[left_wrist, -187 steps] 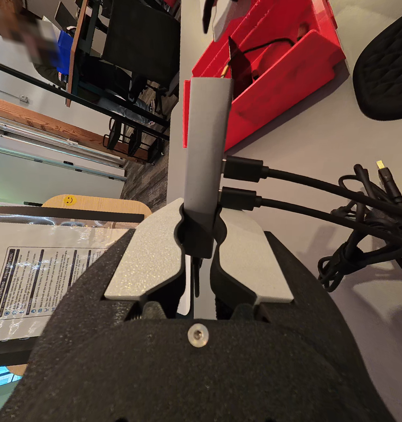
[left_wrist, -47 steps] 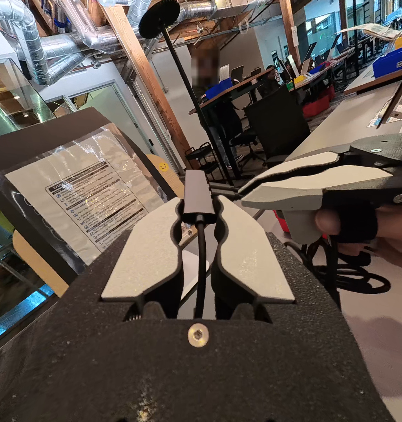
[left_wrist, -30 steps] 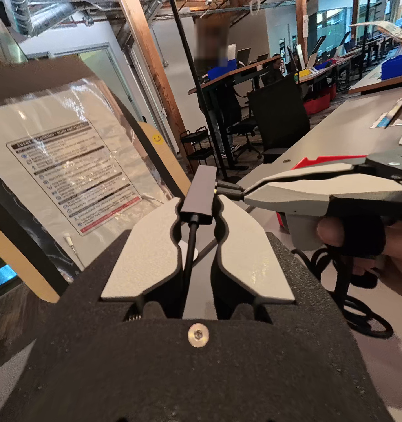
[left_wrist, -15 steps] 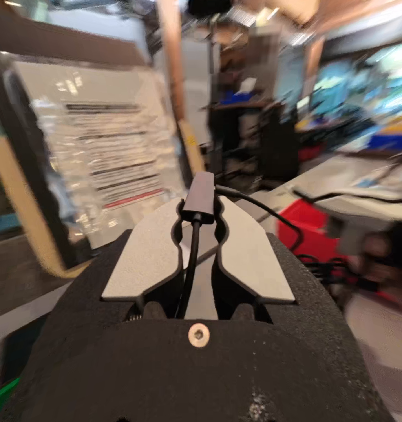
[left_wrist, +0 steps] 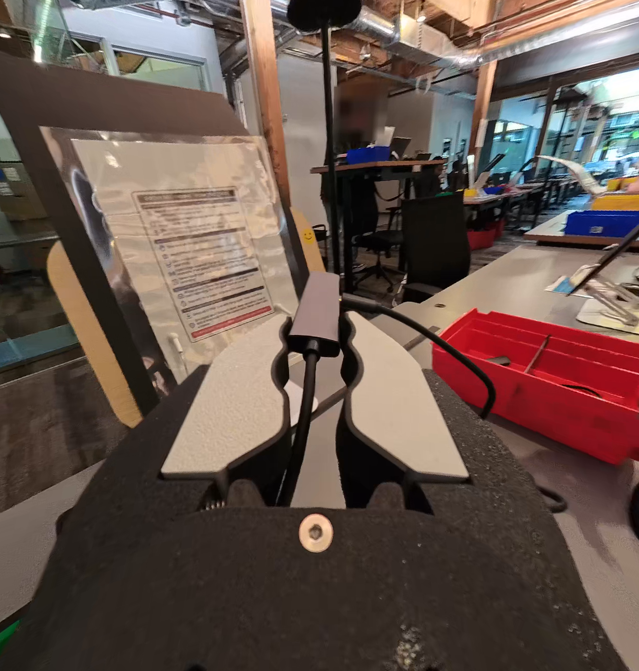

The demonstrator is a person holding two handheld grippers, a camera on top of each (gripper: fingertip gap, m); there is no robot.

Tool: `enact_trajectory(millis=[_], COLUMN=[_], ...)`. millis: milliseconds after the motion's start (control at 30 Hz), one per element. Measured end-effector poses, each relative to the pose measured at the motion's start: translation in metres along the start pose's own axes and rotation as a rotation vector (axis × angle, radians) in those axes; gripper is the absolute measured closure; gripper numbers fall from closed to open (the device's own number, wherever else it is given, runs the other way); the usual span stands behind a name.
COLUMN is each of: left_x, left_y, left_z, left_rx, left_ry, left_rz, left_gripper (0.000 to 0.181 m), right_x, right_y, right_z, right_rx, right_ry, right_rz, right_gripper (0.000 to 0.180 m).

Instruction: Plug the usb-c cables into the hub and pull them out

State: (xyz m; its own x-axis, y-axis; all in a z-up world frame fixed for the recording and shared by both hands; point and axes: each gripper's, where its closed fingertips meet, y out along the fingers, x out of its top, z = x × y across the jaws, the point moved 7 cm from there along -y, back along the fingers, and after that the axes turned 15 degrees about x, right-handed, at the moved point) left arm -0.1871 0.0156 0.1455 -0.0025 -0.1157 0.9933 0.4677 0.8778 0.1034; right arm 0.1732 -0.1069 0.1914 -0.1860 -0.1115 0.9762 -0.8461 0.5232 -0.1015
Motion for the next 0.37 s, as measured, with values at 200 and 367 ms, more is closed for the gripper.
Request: enact_trajectory(millis=[200, 367], left_x=[0.012, 0.021], left_y=[-0.007, -0.012], left_z=[-0.018, -0.043], left_rx=[-0.087, -0.178], left_ry=[0.035, 0.057], left_rz=[-0.019, -0.047], left_gripper=[0.157, 0.157], right_x=[-0.041, -0.123], right_y=[-0.057, -0.065], right_z=[-0.056, -0.072], right_rx=[-0.2, -0.155], right_ry=[-0.029, 0.21], right_rz=[0.151, 0.133], right_gripper=[0.174, 0.174])
